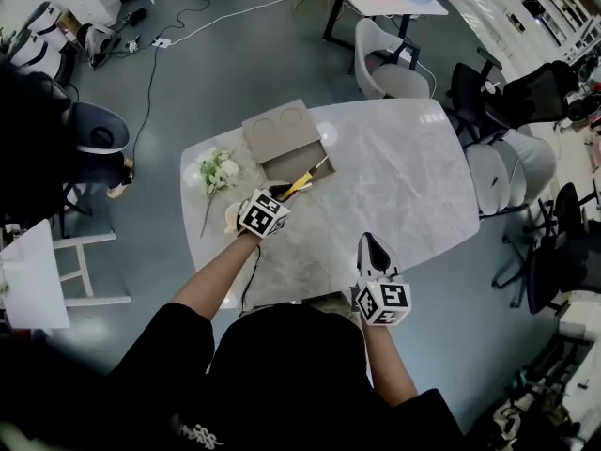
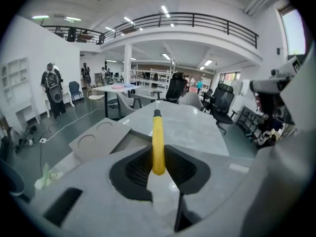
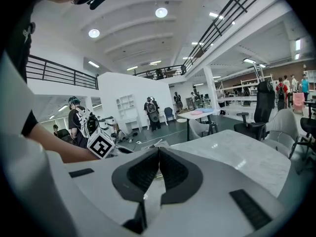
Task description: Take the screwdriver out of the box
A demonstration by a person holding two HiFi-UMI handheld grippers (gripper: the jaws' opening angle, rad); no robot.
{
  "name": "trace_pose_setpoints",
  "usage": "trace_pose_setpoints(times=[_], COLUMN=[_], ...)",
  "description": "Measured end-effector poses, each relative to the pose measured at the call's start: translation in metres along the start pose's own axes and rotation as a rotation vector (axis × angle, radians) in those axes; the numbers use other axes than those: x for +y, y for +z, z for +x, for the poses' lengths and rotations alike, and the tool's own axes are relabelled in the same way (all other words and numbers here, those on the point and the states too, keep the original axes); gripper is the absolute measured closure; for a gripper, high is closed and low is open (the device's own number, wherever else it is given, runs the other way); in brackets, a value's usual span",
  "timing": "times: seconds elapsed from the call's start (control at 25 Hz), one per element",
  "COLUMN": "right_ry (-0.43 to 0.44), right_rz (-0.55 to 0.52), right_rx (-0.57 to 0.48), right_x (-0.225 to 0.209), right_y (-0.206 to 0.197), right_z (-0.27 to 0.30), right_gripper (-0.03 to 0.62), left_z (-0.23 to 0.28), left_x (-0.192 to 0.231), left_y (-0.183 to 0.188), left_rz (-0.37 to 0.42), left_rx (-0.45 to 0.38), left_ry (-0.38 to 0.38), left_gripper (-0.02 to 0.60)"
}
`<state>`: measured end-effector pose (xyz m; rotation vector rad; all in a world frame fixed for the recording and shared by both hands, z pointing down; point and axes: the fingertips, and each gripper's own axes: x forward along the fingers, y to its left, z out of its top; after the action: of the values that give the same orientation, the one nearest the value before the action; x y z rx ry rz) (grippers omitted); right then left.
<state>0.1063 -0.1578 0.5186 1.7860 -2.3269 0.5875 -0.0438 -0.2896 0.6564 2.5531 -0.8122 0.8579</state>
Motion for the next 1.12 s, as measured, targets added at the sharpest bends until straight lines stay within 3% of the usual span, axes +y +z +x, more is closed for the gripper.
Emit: trace_pose_setpoints(times=[0.16,0.52,0.72,0.92,1.12], right_ry=[-0.040,-0.135,-0.093,-0.022,0.012], right_rz=[-0.013,-0.035,-0.037,-0.019,-0.112], right_rx=[-0.034,-0.096,-0.116,-0.134,-0.131], right_x=[0.017,0.029,0.022,0.009,-0.015], right_y=[-0.002,0.008,0.016,0.023,0.035], right_z=[-0.038,-0.112,-0.127,-0.130,-0.150], right_gripper=[0.583,0.583,0.583,0.583,0.583], left_z=[-0.051,-0.156,-0.187,-0.204,-0.208], left_x=[-0.038,-0.119,-0.148,-0.180,-0.219], left_y=[0.023,0.059,0.069,0.057,0.055], left_rz=[-0.073,-0.082,-0.093,-0.202,-0.219], left_rx=[-0.152,-0.383,-0.476,-0.539,-0.554], left_ry=[-0.017,-0.042,0.016,0.056,0.154], left_gripper=[0.494,0.494,0.494,0.494,0.494])
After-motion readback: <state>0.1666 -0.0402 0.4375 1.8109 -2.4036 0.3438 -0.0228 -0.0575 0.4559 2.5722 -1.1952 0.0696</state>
